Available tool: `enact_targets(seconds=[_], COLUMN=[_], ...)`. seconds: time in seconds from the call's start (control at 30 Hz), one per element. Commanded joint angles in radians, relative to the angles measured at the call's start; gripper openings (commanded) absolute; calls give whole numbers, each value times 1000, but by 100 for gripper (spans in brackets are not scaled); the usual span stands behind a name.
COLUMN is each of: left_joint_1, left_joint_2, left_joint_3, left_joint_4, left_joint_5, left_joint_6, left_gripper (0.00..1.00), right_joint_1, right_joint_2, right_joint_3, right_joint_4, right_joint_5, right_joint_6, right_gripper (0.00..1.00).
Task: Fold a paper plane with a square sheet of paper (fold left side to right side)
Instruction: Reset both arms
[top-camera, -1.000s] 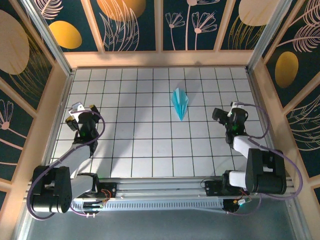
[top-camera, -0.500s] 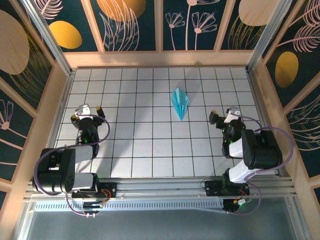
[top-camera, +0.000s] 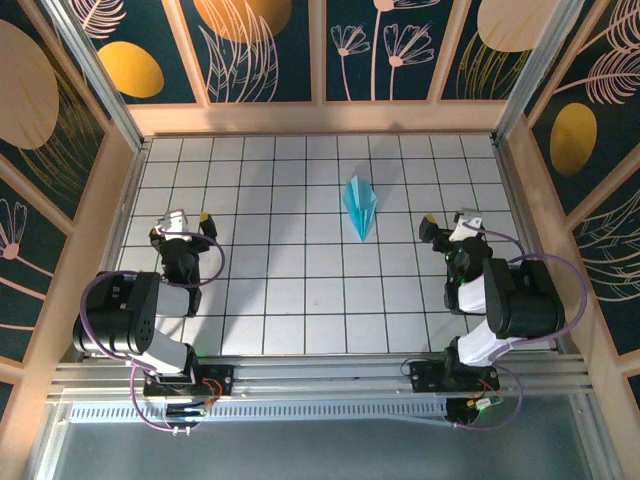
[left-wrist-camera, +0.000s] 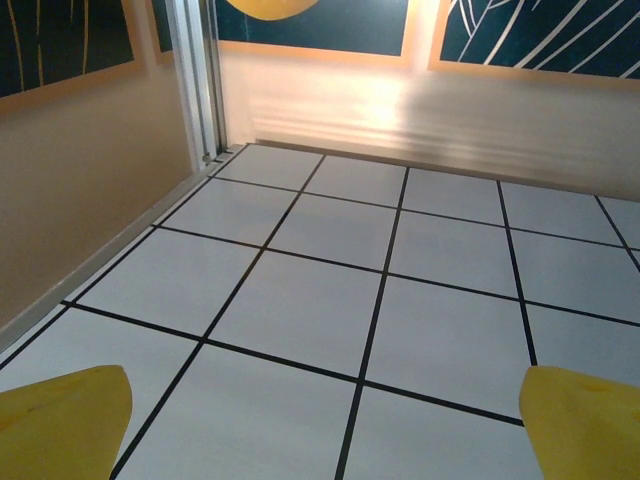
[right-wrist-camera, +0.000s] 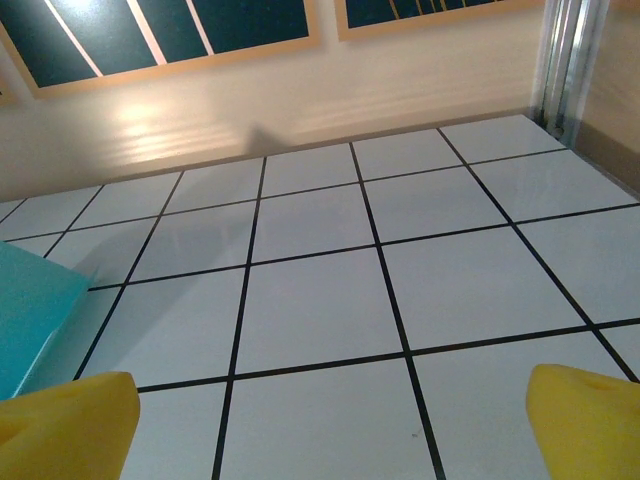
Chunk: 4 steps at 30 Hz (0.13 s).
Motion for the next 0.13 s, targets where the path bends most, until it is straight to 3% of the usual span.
enact_targets(seconds=[0.0, 0.1], left_joint_1=[7, 7], left_joint_2=[0, -2], left_joint_3=[1, 1], left_joint_4=[61, 60], left_joint_5=[15, 12], left_joint_6=[9, 10], left_gripper=[99, 99], right_joint_1=[5, 6], right_joint_2=[7, 7], right_joint_3=[16, 14], right_joint_4=[37, 39], right_joint_5=[4, 5], right_joint_6=[-18, -17], right_gripper=[99, 99])
